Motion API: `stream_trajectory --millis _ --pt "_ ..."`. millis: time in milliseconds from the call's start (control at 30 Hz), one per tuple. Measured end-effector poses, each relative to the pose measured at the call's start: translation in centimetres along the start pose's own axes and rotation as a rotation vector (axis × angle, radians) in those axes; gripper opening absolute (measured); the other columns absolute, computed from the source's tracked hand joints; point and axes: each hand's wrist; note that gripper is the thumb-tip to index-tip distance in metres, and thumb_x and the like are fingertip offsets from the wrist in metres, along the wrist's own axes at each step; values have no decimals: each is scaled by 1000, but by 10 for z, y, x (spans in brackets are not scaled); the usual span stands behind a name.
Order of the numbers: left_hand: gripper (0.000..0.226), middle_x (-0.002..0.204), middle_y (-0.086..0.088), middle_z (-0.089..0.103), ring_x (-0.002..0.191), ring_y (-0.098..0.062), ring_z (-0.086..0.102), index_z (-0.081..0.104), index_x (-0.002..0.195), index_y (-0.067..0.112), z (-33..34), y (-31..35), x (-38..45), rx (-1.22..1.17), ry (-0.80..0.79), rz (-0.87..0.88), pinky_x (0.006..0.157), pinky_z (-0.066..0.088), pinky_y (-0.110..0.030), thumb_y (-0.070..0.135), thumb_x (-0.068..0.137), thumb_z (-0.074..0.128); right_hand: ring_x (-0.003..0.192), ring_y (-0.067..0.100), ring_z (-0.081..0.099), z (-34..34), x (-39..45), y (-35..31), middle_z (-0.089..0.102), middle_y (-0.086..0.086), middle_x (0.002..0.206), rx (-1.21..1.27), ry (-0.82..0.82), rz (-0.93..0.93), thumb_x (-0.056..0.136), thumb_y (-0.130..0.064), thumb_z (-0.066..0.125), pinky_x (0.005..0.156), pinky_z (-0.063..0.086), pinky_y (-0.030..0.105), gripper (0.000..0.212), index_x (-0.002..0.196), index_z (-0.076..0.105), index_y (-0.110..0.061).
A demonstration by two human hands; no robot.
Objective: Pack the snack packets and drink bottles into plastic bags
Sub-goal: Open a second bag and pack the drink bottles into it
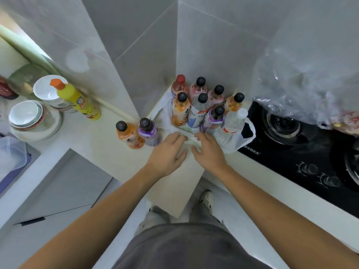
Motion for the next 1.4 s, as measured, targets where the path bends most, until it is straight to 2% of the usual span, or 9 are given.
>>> stream_trajectory --millis 167,367,567,733,833,1000,1133,1233,1400 --pt "57 132 -14 56 121 -35 53 52 140 8 53 2 40 81 -191 -53 99 49 -45 38 92 63 131 26 49 3 3 30 57 5 139 165 -110 235 95 -33 66 106 43 40 50 141 54 -16" --pt "66 143 -13 50 136 -34 41 40 151 14 85 1 74 244 -438 -88 121 23 -42 42 95 60 120 22 58 2 20 40 62 7 131 565 15 557 95 -38 72 97 44 31 52 136 56 -10" --pt "45 137 -10 54 131 -32 46 48 147 26 91 7 82 319 -541 -111 107 36 -41 34 103 50 103 22 67 -6 38 52 74 2 104 655 -6 650 96 -48 66 82 45 28 38 104 74 -12" --pt "39 129 -5 60 124 -30 50 54 143 30 89 -1 77 339 -508 -69 100 38 -38 26 106 44 92 26 69 -11 45 53 75 3 85 509 -85 537 96 -66 55 90 51 42 60 82 74 -10" --pt "38 128 -2 62 124 -29 50 54 142 29 85 -6 70 329 -491 -55 96 37 -37 27 107 42 100 26 68 -15 43 55 77 5 98 450 -106 472 92 -76 44 97 52 43 70 94 77 -14" --pt "36 125 1 63 117 -28 50 58 139 29 83 -6 55 283 -445 3 90 33 -38 26 106 43 105 19 70 -22 47 56 77 -5 104 411 -123 489 91 -81 33 100 51 46 55 92 69 -40" --pt "31 119 1 63 113 -28 51 61 132 27 82 -10 42 237 -414 4 87 34 -40 27 105 46 105 17 71 -20 50 60 76 -6 111 405 -165 470 85 -85 32 100 52 48 70 109 74 -34" --pt "26 112 0 64 107 -29 52 65 126 25 79 -11 36 203 -380 28 83 34 -40 26 105 49 106 15 71 -22 48 58 76 -4 117 411 -177 454 97 -72 39 101 53 48 63 122 74 -26" --pt "17 100 1 64 98 -29 54 69 112 22 74 -11 24 195 -340 70 74 27 -36 23 101 56 105 18 70 -26 48 56 75 3 115 423 -180 444 102 -62 45 100 54 48 56 121 73 -17"
Point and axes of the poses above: each hand's wrist, its own x-axis towards the middle knuckle, its own z-axis out of the palm, y = z × x
